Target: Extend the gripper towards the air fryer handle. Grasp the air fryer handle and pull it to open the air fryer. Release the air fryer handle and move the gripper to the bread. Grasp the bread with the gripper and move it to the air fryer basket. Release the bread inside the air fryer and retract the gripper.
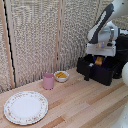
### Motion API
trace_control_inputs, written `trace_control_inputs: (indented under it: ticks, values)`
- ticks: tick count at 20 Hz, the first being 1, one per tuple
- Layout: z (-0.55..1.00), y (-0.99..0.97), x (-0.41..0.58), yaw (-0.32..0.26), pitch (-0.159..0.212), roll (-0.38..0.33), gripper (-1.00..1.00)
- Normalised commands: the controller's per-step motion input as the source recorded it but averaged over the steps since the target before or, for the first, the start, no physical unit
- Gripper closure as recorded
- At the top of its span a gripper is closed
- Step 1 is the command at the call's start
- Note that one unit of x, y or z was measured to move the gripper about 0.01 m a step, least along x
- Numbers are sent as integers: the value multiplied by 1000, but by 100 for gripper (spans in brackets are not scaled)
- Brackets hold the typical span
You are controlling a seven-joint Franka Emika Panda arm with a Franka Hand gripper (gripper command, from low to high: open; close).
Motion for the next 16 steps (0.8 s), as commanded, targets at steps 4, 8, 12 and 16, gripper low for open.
trace_control_inputs:
  ticks: [4, 8, 12, 16]
  values:
    - [-139, 0, 58, -97, -7, 0, -100]
    - [-7, -77, 39, -42, 1, 0, -100]
    - [212, -54, 39, -1, 3, 1, -100]
    - [824, 94, 9, -6, 44, 11, -100]
